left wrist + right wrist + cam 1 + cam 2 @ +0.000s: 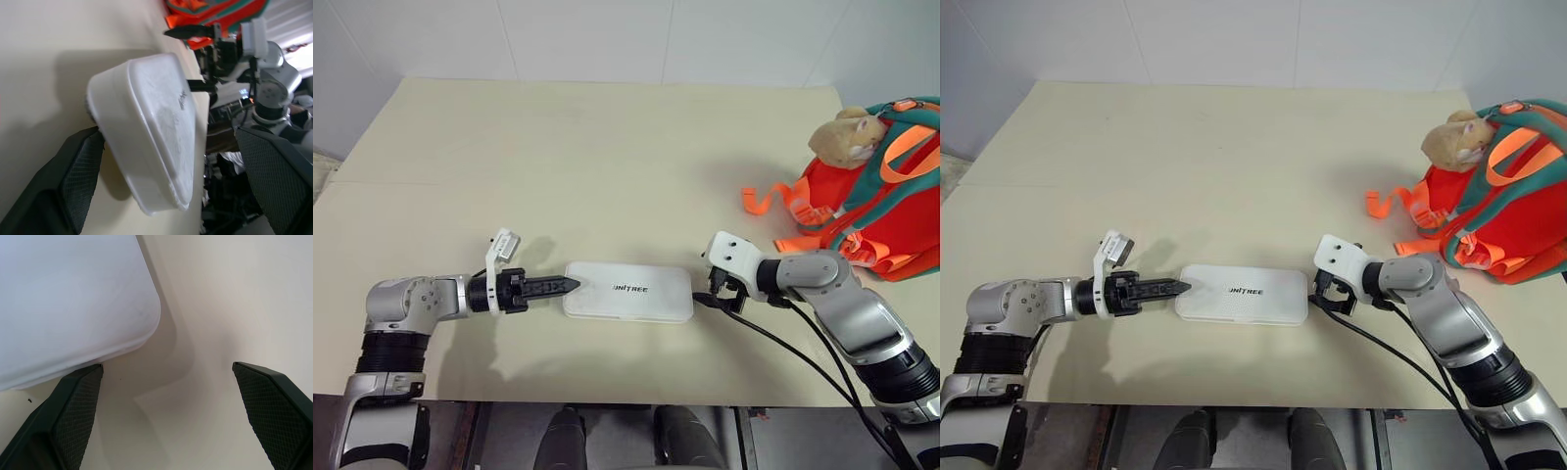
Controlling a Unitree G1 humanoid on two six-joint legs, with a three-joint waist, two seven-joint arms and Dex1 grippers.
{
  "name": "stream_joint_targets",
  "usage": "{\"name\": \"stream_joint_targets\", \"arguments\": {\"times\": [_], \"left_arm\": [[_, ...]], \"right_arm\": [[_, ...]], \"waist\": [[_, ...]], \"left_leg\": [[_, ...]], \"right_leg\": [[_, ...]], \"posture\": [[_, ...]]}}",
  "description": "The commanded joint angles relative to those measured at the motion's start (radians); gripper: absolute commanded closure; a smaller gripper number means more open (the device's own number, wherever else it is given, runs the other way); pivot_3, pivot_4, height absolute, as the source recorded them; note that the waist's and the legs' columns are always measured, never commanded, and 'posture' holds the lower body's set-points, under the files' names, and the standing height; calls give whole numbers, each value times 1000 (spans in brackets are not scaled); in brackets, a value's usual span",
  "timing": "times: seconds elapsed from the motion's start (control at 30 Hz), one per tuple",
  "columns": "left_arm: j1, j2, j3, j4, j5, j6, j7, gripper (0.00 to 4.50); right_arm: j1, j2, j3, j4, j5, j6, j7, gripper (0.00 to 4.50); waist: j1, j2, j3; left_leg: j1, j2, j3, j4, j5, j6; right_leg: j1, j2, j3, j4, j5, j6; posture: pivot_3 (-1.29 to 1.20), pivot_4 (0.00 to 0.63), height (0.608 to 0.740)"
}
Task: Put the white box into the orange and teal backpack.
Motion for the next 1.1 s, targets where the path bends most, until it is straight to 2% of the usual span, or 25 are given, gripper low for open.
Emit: {"name": "stream_joint_targets", "arguments": {"times": [0.03,0.4,0.73,0.77,0.97,1.03,1.1], "left_arm": [[13,-10,11,-72,-52,35,-3,12],[-12,-33,-6,-4,-17,-18,14,12],[-48,-48,30,37,-57,31,27,3115],[-51,-49,35,42,-62,35,26,3241],[-65,-63,69,52,-66,41,60,3249],[-65,-69,88,49,-71,50,80,3249],[-64,-80,125,42,-87,70,107,3249]], "right_arm": [[3,7,-6,-38,-2,-4,-5,20],[-8,13,-3,-27,-8,-15,-4,20],[-7,18,-12,-23,-11,-12,-9,0],[-9,19,-12,-21,-11,-12,-10,0],[-12,34,-41,-20,5,-5,-24,0],[-5,46,-76,-33,26,7,-35,0],[12,89,-171,-77,94,71,-60,0]], "waist": [[0,0,0],[0,0,0],[1,0,0],[1,0,0],[1,0,0],[2,0,0],[2,0,0]], "left_leg": [[0,0,0,0,0,0],[0,0,0,0,0,0],[0,0,0,0,0,0],[0,0,0,0,0,0],[0,0,0,0,0,0],[0,0,0,0,0,0],[0,0,0,0,0,0]], "right_leg": [[0,0,0,0,0,0],[0,0,0,0,0,0],[0,0,0,0,0,0],[0,0,0,0,0,0],[0,0,0,0,0,0],[0,0,0,0,0,0],[0,0,0,0,0,0]], "posture": [[0,150,740],[0,150,740],[0,150,740],[0,150,740],[0,150,740],[0,150,740],[0,150,740]]}}
